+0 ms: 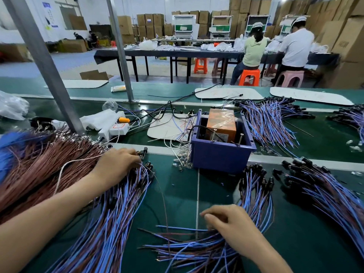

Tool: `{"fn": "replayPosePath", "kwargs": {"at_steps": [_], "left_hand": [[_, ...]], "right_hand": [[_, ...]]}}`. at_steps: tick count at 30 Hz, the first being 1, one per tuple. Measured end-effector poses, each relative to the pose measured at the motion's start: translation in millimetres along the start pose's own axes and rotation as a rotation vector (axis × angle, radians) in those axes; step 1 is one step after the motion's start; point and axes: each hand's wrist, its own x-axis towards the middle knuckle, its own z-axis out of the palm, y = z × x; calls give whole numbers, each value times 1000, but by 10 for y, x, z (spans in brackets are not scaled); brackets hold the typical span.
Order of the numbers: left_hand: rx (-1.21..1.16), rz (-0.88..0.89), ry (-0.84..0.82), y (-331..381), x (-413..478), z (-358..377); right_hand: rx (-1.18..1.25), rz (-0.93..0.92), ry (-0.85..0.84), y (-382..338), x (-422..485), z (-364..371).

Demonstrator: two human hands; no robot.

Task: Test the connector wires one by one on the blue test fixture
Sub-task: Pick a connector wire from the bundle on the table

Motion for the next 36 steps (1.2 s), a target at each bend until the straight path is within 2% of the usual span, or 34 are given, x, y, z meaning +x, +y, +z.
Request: {"fn": "replayPosePath", "kwargs": {"at_steps": [4,9,12,16,23,26,29,32,36], "left_hand": [[-178,-22,73,-96,43,-80],[-167,-33,-163,-243,34,-96],[-43,-60,-192,-306,36,-103],[212,12,-146,-246,32,-56],[85,93,108,-264,-16,-11],[-41,6,122,-287,-29,4],[-195,-206,102,-328,22,43],[-381,-383,155,-377,132,8],[-695,-529,203,-422,294,-142]], "right_hand": [[310,44,-1,-80,50,40],[401,114,-57,-109,95,90],[419,165,-65,-71,77,113],[433,186,-56,-56,66,137],[441,186,-42,-49,61,147],[430,187,-38,-40,67,163],[418,186,-31,-32,81,176],[414,176,-22,-21,94,188],[445,162,5,-1,101,205]]}}
